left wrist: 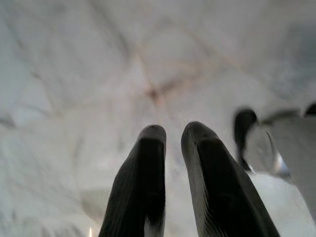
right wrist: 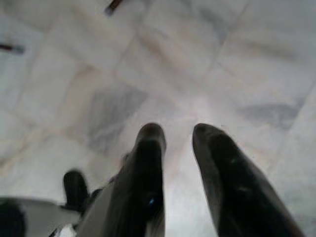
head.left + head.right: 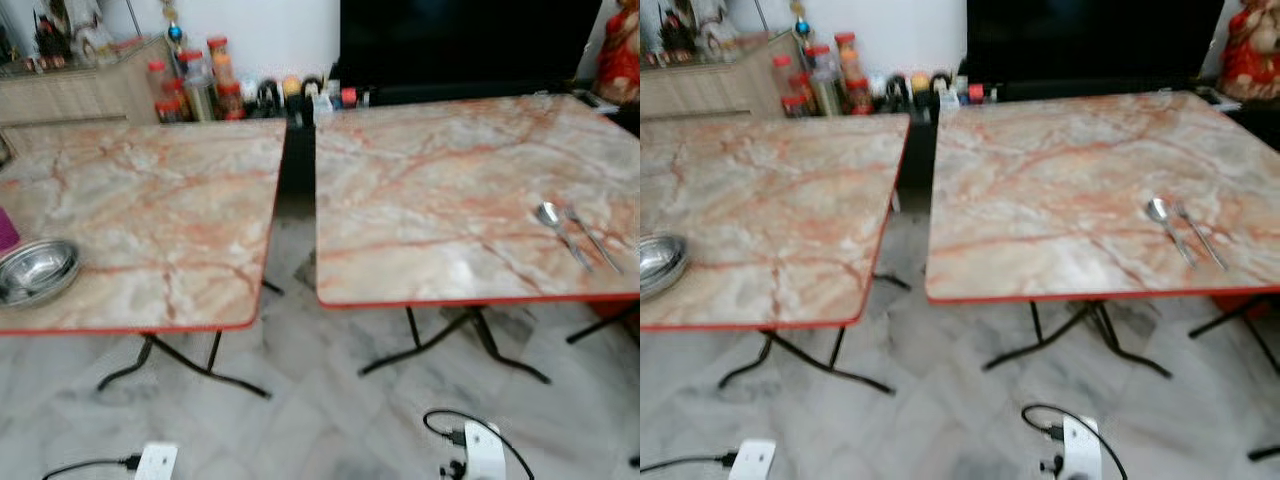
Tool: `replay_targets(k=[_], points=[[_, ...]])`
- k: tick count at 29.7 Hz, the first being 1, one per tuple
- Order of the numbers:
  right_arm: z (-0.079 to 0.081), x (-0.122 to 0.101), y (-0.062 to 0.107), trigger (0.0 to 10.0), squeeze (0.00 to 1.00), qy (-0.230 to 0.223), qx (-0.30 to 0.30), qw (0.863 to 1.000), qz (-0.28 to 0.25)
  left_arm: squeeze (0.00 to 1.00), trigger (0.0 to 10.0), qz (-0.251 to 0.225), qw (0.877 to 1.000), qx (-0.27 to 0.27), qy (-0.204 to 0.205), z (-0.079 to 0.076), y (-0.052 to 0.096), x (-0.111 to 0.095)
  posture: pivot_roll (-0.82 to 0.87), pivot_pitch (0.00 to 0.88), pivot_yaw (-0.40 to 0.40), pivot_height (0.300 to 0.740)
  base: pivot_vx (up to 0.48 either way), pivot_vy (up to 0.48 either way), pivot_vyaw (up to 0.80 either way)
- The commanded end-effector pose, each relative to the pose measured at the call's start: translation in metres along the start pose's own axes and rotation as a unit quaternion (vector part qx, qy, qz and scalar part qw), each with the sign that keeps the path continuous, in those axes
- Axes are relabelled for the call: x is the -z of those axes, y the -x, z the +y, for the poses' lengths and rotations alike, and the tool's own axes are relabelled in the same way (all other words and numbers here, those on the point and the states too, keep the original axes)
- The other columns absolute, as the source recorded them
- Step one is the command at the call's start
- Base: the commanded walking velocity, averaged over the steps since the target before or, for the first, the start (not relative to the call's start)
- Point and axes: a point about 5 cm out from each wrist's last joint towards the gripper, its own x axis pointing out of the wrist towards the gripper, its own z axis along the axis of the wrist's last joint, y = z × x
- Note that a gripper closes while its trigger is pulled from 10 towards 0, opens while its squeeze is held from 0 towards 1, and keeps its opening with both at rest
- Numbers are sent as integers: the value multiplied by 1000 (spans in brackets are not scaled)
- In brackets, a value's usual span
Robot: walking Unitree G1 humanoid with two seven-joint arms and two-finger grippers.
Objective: Setting the table
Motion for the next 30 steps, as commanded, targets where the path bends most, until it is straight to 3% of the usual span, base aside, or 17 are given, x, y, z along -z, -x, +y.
replay_targets(k=[1, 9, 30], points=[[-2, -3, 0, 10000, 0, -2, 3, 1000, -4, 0, 10000, -3, 1000, 0, -9, -3, -1, -3, 32, 0, 56, 740, 0, -458, 0], [-3, -2, 0, 10000, 0, -2, 3, 1000, -3, 0, 10000, -4, 1000, -1, -11, -1, 0, -2, 32, 0, 54, 740, 0, -416, 0], [-4, -3, 0, 10000, 0, 5, 0, 1000, 1, 0, 10000, -11, 1000, 7, 10, -1, -1, -10, 31, 0, 44, 740, 0, 0, 0]])
